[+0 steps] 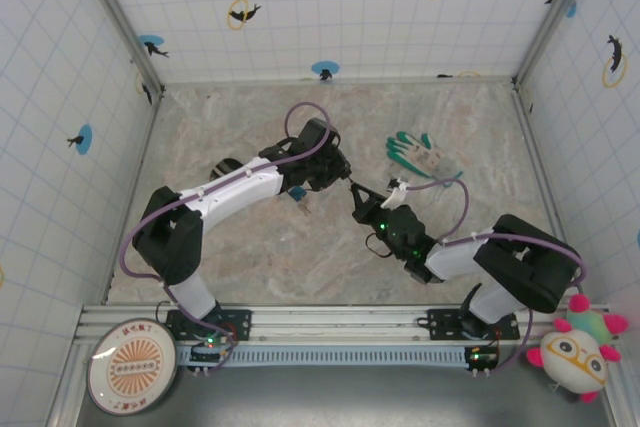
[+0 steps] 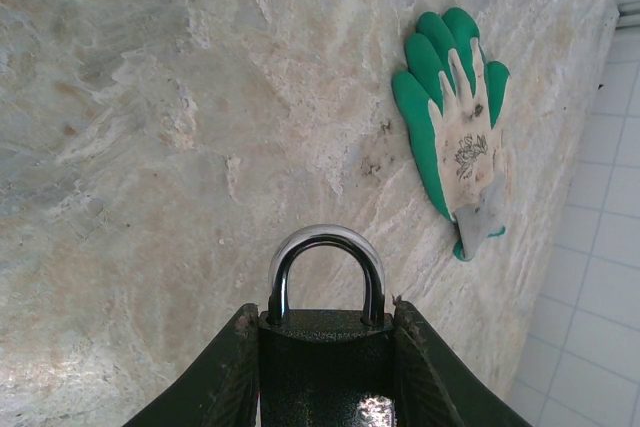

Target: Unlock with the key

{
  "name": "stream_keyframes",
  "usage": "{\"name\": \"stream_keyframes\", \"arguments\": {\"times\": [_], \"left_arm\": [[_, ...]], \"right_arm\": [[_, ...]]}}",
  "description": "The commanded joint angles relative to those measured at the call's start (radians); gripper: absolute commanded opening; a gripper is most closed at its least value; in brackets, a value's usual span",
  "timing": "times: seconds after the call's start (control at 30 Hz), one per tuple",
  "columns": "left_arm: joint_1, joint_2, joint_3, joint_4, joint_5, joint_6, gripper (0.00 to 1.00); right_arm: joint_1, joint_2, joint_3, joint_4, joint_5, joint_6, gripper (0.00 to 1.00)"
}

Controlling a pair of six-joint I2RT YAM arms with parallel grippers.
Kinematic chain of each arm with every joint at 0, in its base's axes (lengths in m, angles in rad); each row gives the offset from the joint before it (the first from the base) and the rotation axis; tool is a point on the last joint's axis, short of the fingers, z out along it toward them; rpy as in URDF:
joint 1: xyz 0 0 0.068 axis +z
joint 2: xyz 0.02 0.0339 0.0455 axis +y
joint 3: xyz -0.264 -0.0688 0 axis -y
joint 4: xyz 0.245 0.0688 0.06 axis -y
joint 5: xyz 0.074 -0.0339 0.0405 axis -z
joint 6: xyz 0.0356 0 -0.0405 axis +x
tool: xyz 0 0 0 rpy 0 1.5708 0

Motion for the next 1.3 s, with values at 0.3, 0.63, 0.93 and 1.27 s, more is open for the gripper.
{"name": "stream_keyframes", "arguments": {"times": [0.3,0.63,0.93,1.27], "left_arm": [[0.002,-0.028,-0.015,0.033,0.012,-0.031,0.11],[0.005,-0.038,-0.029,0.042,0.003,-0.034,0.11],[0.005,-0.045,-0.033,0.048,-0.004,-0.038,0.11],[0.005,-0.052,-0.042,0.058,-0.003,-0.042,0.11]], "right_arm": [[-0.003,0.054,0.011,0.075,0.016,0.059,0.00],[0.000,0.049,0.003,0.078,0.002,0.070,0.00],[0.010,0.026,-0.025,0.068,0.033,0.094,0.00],[0.005,0.053,-0.024,0.088,0.027,0.114,0.00]]}}
